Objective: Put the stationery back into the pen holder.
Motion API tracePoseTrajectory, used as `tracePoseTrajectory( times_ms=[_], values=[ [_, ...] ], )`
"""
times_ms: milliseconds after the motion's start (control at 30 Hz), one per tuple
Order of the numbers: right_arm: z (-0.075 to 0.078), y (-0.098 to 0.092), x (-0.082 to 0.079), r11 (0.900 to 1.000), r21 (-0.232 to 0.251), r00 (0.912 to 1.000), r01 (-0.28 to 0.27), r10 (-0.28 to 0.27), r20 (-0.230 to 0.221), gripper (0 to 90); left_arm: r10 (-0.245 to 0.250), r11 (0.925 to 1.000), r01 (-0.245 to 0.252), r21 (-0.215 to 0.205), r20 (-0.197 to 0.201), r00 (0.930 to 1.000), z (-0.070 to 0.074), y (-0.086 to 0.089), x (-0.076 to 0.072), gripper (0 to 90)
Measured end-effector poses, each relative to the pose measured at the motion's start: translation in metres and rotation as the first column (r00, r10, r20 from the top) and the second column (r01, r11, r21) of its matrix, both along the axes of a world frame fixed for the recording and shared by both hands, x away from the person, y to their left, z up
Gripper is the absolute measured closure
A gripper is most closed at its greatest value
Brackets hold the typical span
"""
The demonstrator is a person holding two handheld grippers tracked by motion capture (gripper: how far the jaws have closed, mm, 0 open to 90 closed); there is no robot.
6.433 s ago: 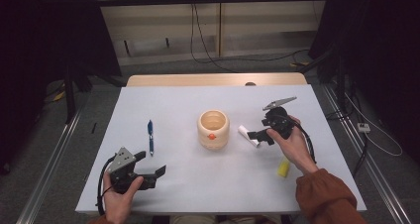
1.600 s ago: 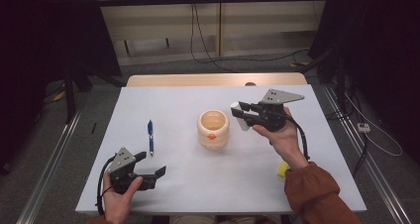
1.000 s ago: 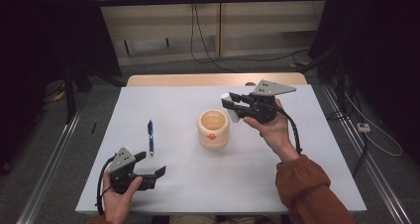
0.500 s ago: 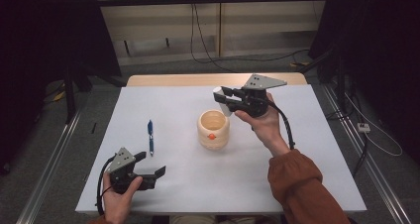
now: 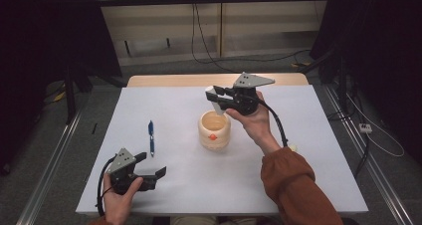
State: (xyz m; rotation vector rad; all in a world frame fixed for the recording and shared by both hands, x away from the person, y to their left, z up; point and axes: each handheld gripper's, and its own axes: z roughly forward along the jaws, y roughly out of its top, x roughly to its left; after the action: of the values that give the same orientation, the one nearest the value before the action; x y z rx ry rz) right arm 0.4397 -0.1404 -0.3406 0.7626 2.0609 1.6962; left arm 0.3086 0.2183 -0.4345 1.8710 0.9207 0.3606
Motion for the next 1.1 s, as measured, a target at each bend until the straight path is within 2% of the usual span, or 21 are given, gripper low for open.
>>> tracePoseTrajectory(
  times_ms=[367, 1100],
  values=[
    [-0.01, 0.012, -0.002, 1.0, 0.004, 0.9994, -0.029, 0.029, -0.018, 67.8, -0.001, 1.0, 0.001, 0.0, 0.001, 1.0, 0.0, 0.0, 0.0, 9.1],
    [-0.04, 0.012, 0.009, 1.0, 0.002, 0.9973, 0.008, -0.007, -0.073, 67.7, -0.003, 1.0, 0.003, -0.002, 0.001, 1.0, 0.0, 0.0, 0.0, 9.1]
  ],
)
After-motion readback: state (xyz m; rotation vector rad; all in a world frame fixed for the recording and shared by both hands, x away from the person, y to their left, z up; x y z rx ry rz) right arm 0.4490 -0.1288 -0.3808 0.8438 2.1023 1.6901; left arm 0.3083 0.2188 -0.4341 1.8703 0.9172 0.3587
